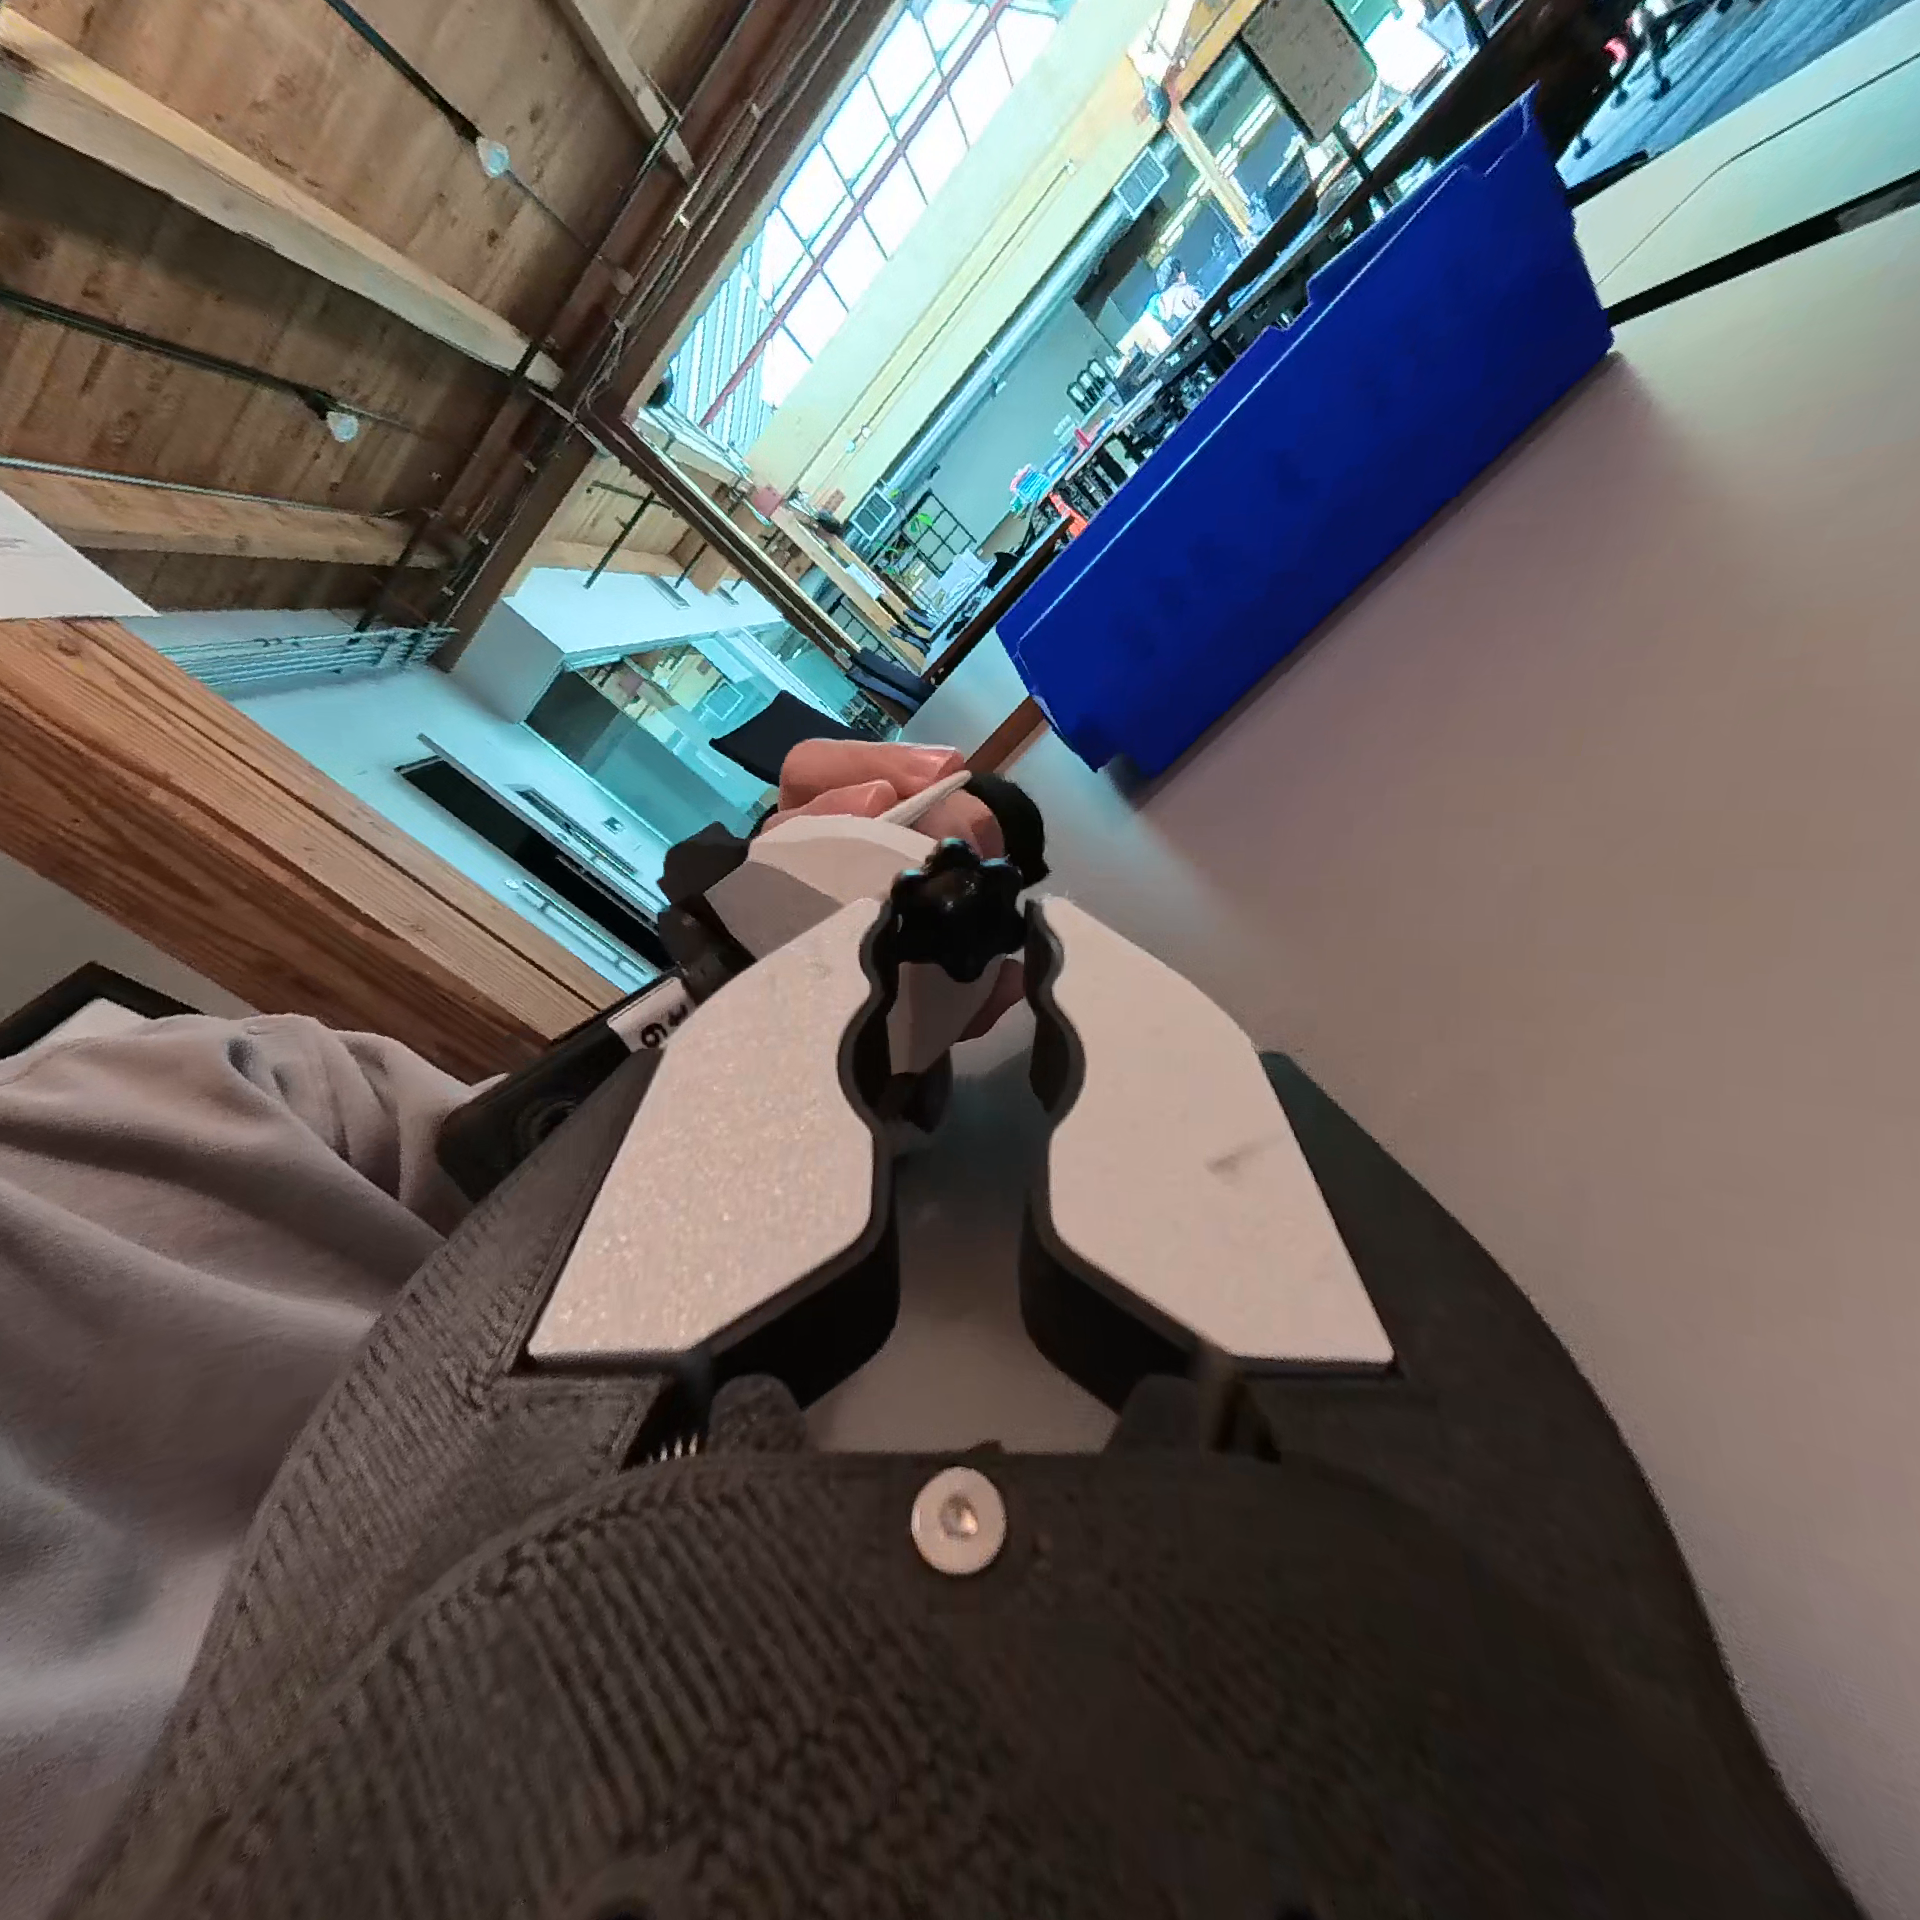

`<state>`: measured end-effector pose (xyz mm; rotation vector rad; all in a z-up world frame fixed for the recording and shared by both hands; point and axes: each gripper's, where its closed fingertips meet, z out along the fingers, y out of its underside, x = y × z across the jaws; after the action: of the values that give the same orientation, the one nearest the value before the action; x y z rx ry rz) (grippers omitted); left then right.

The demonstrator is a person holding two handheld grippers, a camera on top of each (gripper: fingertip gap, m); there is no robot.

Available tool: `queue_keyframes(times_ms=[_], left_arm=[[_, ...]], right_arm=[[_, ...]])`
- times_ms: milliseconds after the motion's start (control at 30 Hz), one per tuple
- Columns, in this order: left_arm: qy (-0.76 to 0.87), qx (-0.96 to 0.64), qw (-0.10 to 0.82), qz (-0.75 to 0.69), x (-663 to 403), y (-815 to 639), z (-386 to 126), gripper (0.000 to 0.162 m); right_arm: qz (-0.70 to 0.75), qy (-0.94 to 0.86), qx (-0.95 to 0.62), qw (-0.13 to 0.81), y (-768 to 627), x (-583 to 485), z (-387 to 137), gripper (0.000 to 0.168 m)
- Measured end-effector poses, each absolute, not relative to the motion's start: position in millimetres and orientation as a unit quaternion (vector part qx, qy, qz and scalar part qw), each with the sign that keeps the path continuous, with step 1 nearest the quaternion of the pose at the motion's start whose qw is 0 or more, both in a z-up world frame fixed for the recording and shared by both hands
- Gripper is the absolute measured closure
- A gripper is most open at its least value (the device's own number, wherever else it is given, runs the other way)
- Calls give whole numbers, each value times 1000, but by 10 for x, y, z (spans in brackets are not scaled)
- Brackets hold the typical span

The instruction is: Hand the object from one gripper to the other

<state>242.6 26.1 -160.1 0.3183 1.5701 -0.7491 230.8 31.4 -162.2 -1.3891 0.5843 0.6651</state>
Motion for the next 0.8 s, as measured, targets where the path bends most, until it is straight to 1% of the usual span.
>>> queue_keyframes(times_ms=[100,200,233,300,333,433,500,533,600,667,733,800], left_arm=[[689,126,624,-345,2418,258,-1596,157],[697,81,594,-394,2421,262,-1587,156],[702,56,570,-423,2423,264,-1588,149],[717,-2,484,-502,2409,252,-1601,133],[715,-35,431,-549,2390,246,-1576,128],[683,-116,204,-692,2242,198,-1454,129],[649,-153,49,-744,2160,192,-1385,132],[637,-169,-7,-752,2150,195,-1380,132],[623,-185,-81,-756,2121,195,-1397,137],[620,-187,-124,-752,2077,181,-1419,145],[619,-180,-148,-750,2030,167,-1417,150],[619,-180,-150,-750,2027,170,-1420,152]], right_arm=[[278,243,-636,678,308,2298,-1614,145],[246,217,-647,688,297,2294,-1575,145],[235,206,-642,700,284,2296,-1524,145],[199,182,-633,726,240,2319,-1427,145],[174,165,-629,739,217,2324,-1382,145],[68,82,-632,767,175,2282,-1280,146],[-8,23,-648,761,185,2218,-1276,146],[-46,-6,-660,749,201,2187,-1303,146],[-117,-61,-681,720,239,2139,-1369,145],[-155,-98,-684,706,267,2087,-1392,145],[-181,-114,-679,702,272,2076,-1380,145],[-199,-127,-679,695,276,2066,-1384,145]])
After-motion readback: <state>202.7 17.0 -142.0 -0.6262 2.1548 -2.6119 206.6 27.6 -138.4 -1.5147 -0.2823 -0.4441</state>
